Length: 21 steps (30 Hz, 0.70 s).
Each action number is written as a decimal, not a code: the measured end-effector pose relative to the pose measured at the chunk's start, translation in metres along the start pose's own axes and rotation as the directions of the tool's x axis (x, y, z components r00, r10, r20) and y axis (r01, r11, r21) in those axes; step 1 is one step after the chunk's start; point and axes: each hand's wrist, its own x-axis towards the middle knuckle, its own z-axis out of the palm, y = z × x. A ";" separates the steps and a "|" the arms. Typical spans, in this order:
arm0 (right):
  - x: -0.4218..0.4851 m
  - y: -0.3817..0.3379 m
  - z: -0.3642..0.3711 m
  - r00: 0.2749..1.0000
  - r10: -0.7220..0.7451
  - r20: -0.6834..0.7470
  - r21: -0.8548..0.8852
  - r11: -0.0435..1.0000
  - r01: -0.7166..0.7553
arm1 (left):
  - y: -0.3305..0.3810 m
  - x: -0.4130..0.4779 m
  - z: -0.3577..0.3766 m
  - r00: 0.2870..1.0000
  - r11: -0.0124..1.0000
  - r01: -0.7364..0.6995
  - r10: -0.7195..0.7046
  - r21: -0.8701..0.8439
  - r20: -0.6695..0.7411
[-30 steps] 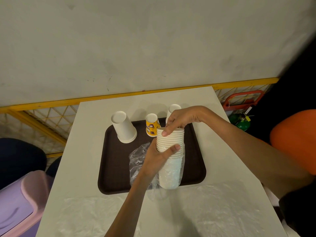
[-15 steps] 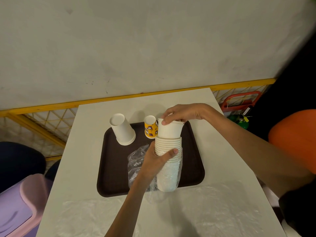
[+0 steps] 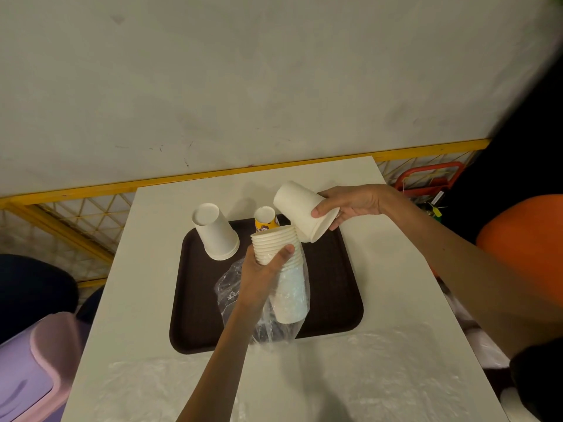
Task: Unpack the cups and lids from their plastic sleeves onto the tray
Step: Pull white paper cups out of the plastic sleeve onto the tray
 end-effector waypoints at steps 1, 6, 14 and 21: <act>0.000 0.000 0.000 1.000 -0.010 -0.009 -0.010 1.000 0.010 | 0.001 0.001 0.000 1.000 1.000 -0.006 0.006 -0.009 0.002; 0.017 0.003 -0.006 0.861 -0.126 -0.493 0.126 0.969 0.214 | 0.001 0.005 -0.002 1.000 0.999 -0.024 0.024 0.025 0.008; 0.063 0.024 -0.001 0.604 -0.097 -0.791 0.050 0.974 0.222 | -0.010 0.005 -0.004 0.998 0.997 -0.022 0.019 0.070 0.052; 0.095 0.045 0.008 0.604 -0.106 -0.790 -0.025 0.990 0.142 | -0.011 0.012 -0.008 0.998 0.996 -0.008 0.003 0.086 0.064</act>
